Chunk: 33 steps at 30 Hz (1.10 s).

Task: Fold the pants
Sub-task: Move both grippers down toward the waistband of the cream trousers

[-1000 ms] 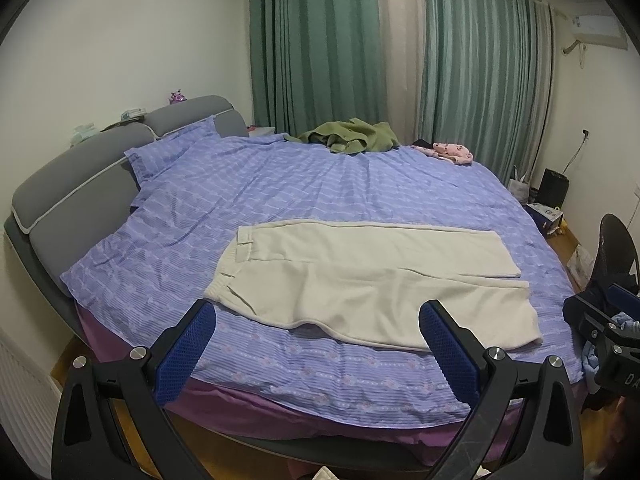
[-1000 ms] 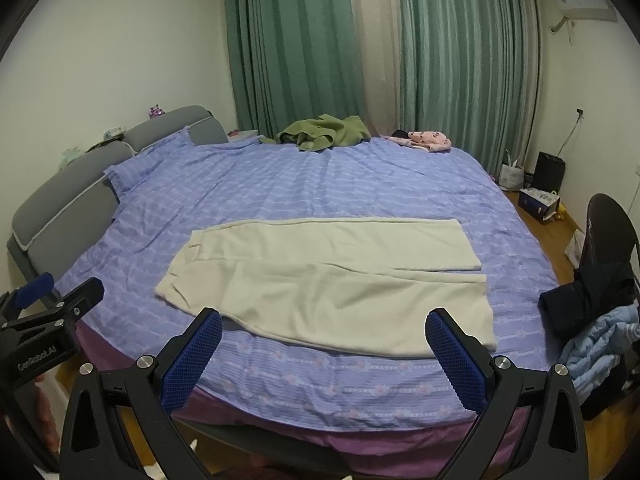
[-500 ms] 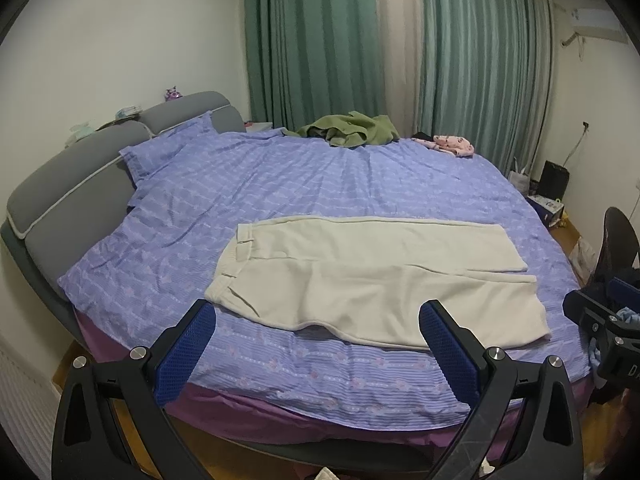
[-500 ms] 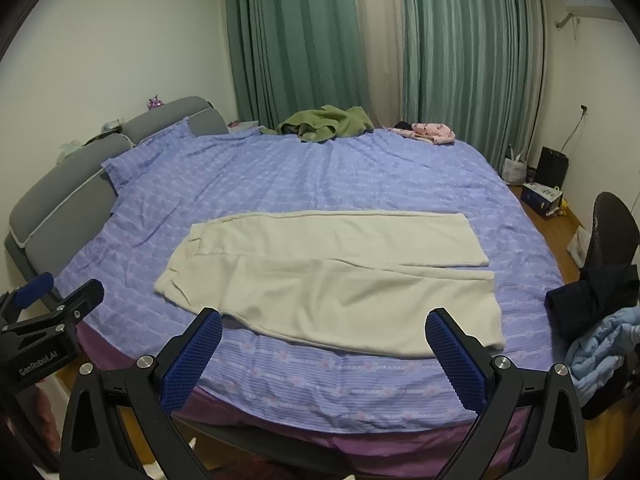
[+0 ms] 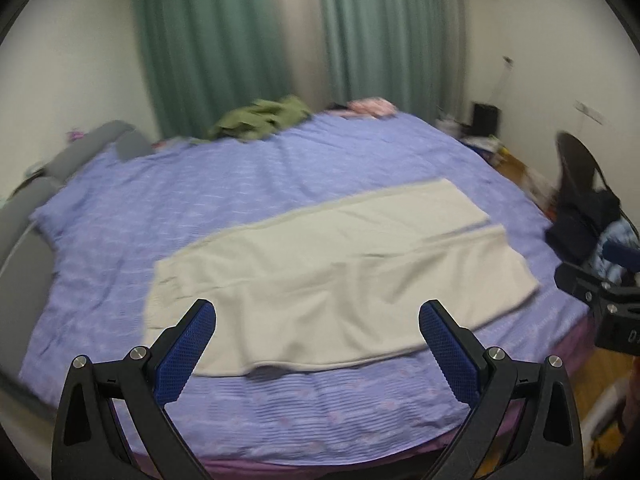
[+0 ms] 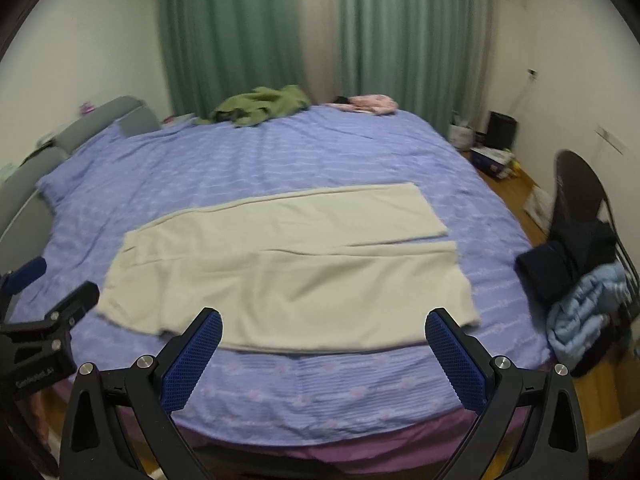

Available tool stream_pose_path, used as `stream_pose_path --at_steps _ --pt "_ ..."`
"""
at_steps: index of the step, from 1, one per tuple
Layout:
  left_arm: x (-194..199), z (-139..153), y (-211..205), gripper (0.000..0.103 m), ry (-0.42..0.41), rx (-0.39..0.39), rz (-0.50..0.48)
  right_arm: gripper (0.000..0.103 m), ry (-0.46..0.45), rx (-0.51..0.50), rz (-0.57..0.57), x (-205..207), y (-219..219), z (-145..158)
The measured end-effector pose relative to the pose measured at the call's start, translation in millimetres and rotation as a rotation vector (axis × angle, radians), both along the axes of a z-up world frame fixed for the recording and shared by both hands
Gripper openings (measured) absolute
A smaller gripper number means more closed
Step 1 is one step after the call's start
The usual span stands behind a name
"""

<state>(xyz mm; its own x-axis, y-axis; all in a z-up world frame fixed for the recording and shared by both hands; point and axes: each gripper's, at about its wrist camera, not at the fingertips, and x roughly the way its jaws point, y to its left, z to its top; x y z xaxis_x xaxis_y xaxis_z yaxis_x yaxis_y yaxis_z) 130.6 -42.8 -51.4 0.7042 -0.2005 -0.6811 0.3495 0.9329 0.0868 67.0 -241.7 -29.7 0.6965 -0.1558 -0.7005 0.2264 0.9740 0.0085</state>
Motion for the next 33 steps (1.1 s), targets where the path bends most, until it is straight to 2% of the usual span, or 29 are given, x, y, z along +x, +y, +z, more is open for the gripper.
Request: stream_pose_path --at_steps 3,7,12,14,19,26,29,33 --pt "13 -17 -41 0.103 0.05 -0.005 -0.061 0.103 0.021 0.021 -0.05 8 -31 -15" --pt "23 -42 -101 0.103 0.082 0.011 -0.077 0.103 0.049 0.075 -0.08 18 -82 -44" --pt "32 -90 -182 0.103 0.131 0.057 -0.081 0.101 0.087 0.196 -0.092 36 -158 -100" --pt "36 -108 -206 0.103 0.159 0.071 -0.102 0.094 0.114 0.233 -0.115 42 -183 -123" --pt "48 -151 -266 0.103 0.193 0.143 -0.14 0.086 0.17 0.332 -0.179 59 -238 -181" --pt "71 -180 -312 0.103 0.221 0.169 -0.138 0.069 0.209 0.502 -0.265 68 -285 -244" --pt "75 -183 -326 0.103 0.214 0.182 -0.143 0.064 0.219 0.586 -0.307 69 -299 -264" --pt "78 -185 -334 0.103 0.221 0.189 -0.149 0.064 0.212 0.678 -0.373 75 -318 -284"
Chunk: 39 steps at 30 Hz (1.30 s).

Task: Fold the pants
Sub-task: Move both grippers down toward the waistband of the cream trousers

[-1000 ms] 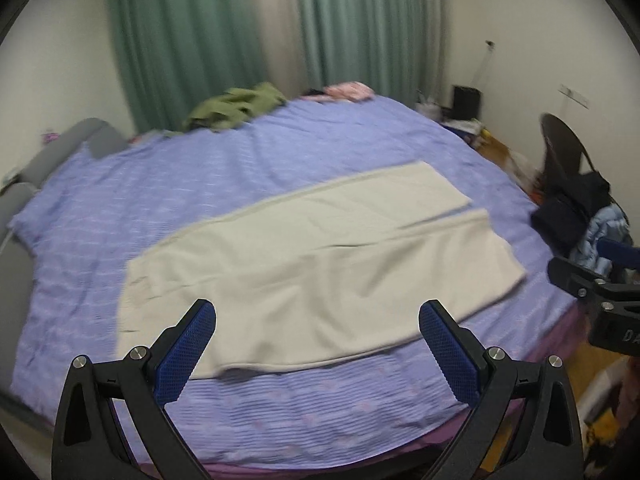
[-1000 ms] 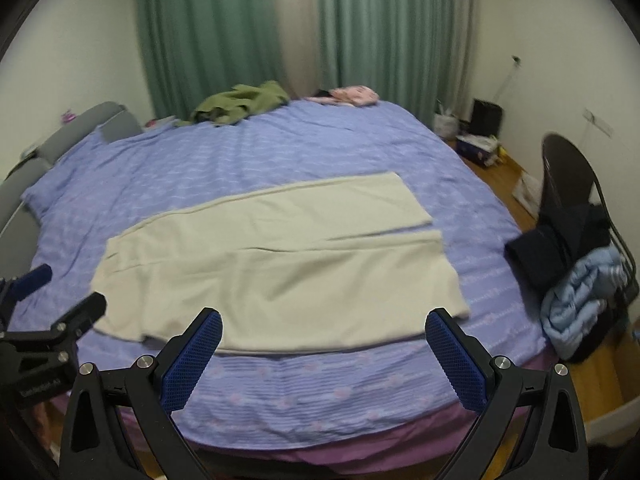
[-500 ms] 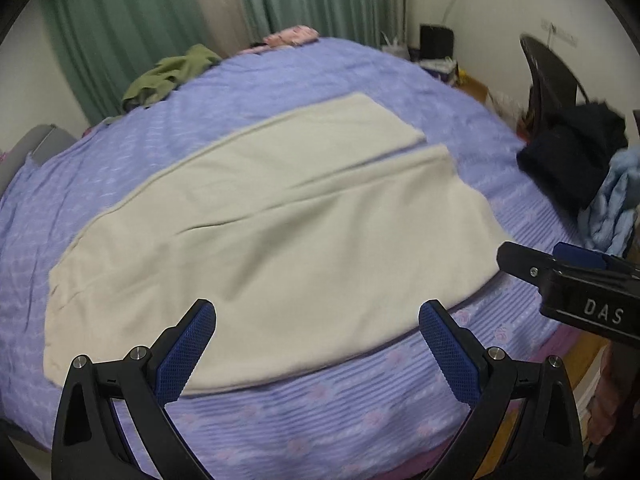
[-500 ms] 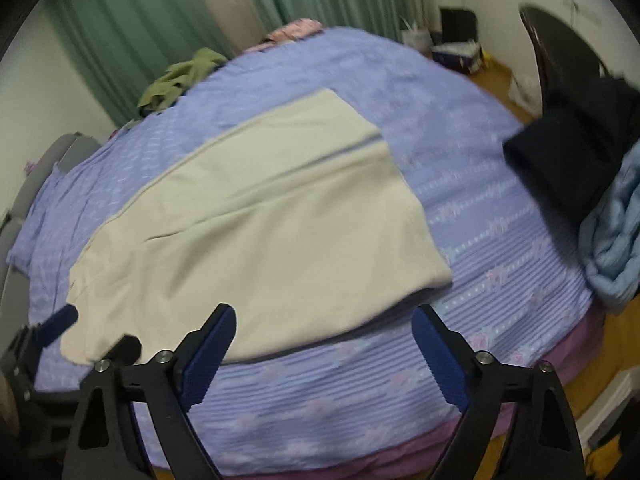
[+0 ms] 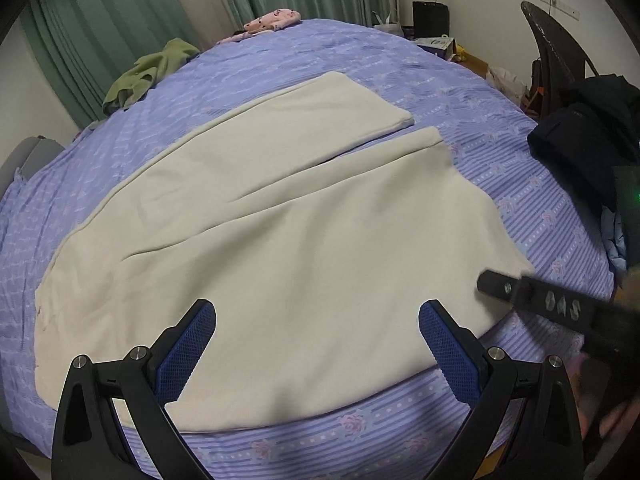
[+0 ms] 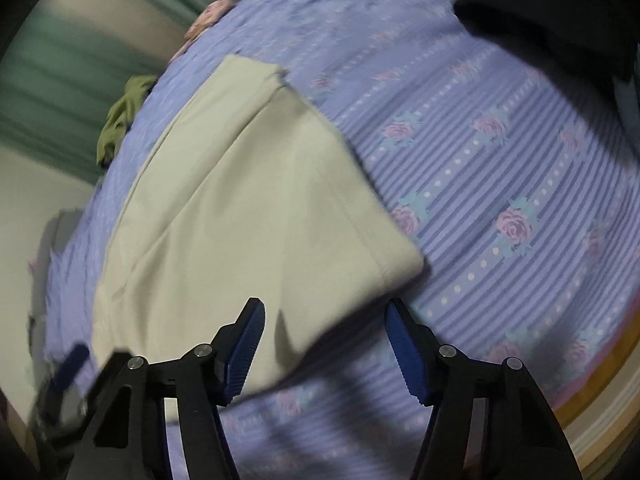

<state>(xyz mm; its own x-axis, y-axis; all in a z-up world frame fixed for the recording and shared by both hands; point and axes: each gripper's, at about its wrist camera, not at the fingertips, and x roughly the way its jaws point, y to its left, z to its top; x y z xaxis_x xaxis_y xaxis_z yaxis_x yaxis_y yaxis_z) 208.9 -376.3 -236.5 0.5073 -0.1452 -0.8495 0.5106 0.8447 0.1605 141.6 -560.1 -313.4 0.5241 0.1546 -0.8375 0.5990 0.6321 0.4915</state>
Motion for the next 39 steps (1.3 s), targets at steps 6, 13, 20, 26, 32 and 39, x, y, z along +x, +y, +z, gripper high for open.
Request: stream_pose_path --at_steps 6,13,20,26,32,39 --pt "-2 -1 -3 0.103 0.017 0.013 -0.004 0.026 0.007 0.086 -0.077 4 -22 -15" --pt "-12 4 -5 0.103 0.029 -0.005 -0.026 0.009 0.02 -0.221 -0.04 -7 -14 52" --pt "-15 8 0 0.103 0.033 0.004 -0.022 0.029 0.24 -0.264 -0.068 -3 -22 17" --pt "-18 25 32 0.103 0.055 -0.037 0.013 0.06 0.26 -0.461 -0.119 -27 -25 66" --pt "-31 65 92 0.103 0.056 -0.129 0.05 0.069 0.133 -0.531 0.031 -32 26 133" --pt "-43 114 192 0.103 -0.007 -0.208 0.079 0.07 -0.018 -0.485 0.17 -31 148 187"
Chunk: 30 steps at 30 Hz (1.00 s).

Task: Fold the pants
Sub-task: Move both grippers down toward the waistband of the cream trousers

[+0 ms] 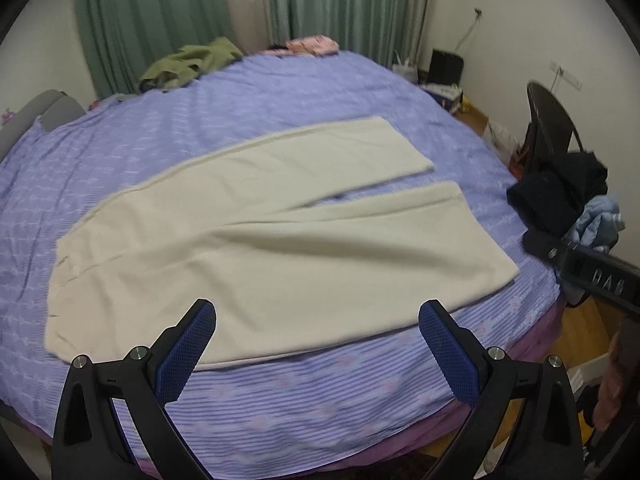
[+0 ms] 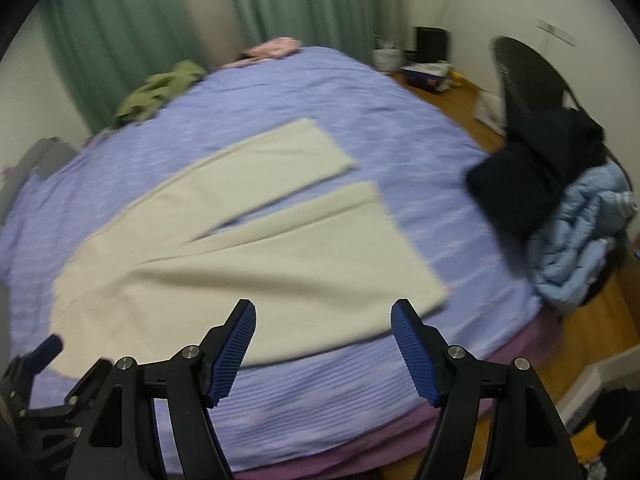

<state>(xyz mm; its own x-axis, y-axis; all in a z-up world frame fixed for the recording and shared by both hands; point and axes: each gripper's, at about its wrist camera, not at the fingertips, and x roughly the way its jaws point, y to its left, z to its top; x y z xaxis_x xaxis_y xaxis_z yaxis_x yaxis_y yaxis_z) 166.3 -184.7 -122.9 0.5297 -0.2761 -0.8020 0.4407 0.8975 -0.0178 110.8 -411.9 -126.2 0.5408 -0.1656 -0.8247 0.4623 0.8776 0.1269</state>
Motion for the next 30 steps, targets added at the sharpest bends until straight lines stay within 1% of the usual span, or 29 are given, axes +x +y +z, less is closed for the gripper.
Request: stream_pose_path --at_steps 2,4,5,8,10,12,13,15,16,19,22,25,30 --pt "-1 13 36 0.103 -0.034 -0.014 0.004 0.071 -0.021 0.02 0.042 4 38 8" --pt "-2 24 76 0.103 -0.075 -0.012 0.016 0.071 -0.038 0.035 0.081 10 82 14" --pt "-2 27 94 0.103 -0.088 -0.01 0.025 0.071 -0.037 0.038 0.088 12 95 15" --pt "1 35 159 0.103 -0.105 -0.024 0.07 0.071 -0.036 0.075 0.118 22 151 15" --pt "4 35 201 0.103 -0.105 -0.022 0.099 0.071 -0.036 0.09 0.127 30 190 12" --pt "7 33 236 0.103 -0.123 0.02 0.11 0.071 -0.04 0.098 0.122 36 221 10" --pt "7 31 254 0.103 -0.142 0.061 0.112 0.071 -0.043 0.103 0.124 37 235 9" --pt "9 26 282 0.103 -0.154 0.11 0.123 0.071 -0.036 0.106 0.145 44 263 7" --pt "10 23 292 0.103 -0.147 0.114 0.131 0.071 -0.029 0.107 0.166 48 277 5" --pt "22 7 327 0.103 -0.092 0.09 0.194 0.071 -0.014 0.096 0.217 60 308 -6" --pt "38 -20 355 0.103 -0.025 0.07 0.275 0.071 0.001 0.113 0.237 70 325 -24" --pt "55 -52 380 0.103 0.037 0.044 0.329 0.071 0.033 0.135 0.207 84 332 -56" --pt "88 -111 397 0.103 0.122 0.033 0.395 0.071 0.101 0.238 0.12 101 328 -119"
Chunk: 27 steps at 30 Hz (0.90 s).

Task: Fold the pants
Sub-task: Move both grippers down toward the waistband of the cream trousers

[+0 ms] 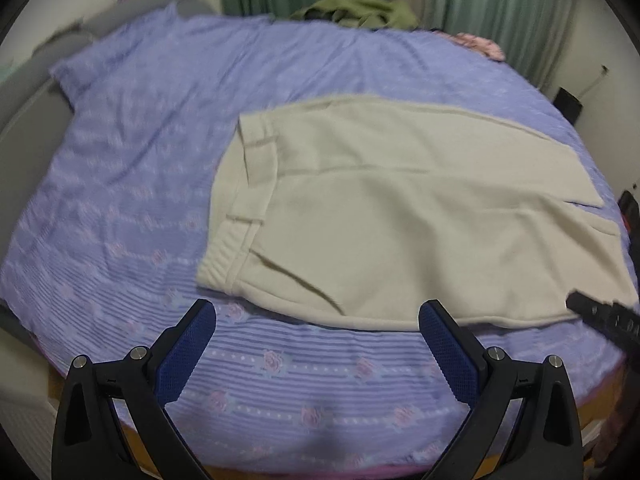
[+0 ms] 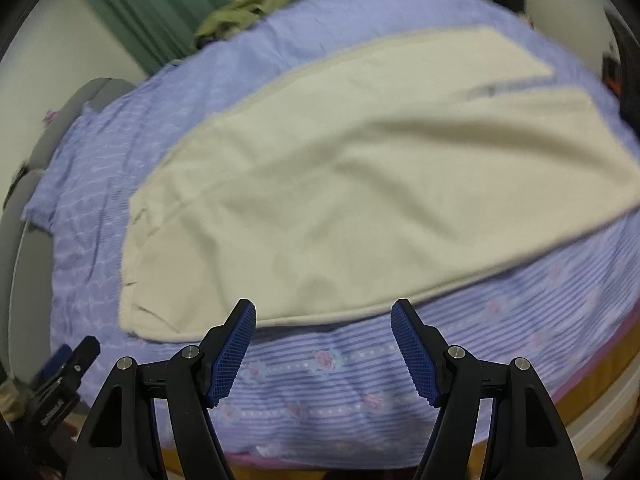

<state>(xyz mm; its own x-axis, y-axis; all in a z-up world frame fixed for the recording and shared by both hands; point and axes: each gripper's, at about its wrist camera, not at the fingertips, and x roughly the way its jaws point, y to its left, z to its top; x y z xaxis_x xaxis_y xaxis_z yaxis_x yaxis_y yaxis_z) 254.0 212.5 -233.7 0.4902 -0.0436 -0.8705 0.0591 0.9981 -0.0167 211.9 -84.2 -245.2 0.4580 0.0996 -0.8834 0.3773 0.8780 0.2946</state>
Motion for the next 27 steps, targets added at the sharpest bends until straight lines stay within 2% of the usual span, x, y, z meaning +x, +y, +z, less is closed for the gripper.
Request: stream_pose_path --at_steps 4,6,9,16,20,22,24,27 --pt "20 -42 17 0.103 0.084 -0.064 0.088 0.071 0.066 0.082 -0.096 5 -6 -47" --pt "26 -61 27 0.103 0.141 -0.148 0.14 0.071 0.089 0.113 -0.152 5 -9 -66" --pt "33 -82 39 0.103 0.193 -0.211 0.195 0.071 0.112 0.178 -0.233 4 -13 -89" --pt "43 -112 39 0.103 0.257 -0.259 0.24 0.071 0.103 0.202 -0.284 10 -10 -105" --pt "53 -122 36 0.103 0.265 -0.277 0.247 0.071 0.114 0.216 -0.286 10 -8 -110" --pt "57 -121 31 0.094 0.261 -0.287 0.227 0.071 0.115 0.216 -0.284 13 -9 -112" --pt "61 -107 24 0.067 0.251 -0.321 0.173 0.071 0.112 0.229 -0.293 16 -17 -115" --pt "59 -79 20 0.065 0.171 -0.353 0.137 0.07 0.071 0.225 -0.311 22 -28 -110"
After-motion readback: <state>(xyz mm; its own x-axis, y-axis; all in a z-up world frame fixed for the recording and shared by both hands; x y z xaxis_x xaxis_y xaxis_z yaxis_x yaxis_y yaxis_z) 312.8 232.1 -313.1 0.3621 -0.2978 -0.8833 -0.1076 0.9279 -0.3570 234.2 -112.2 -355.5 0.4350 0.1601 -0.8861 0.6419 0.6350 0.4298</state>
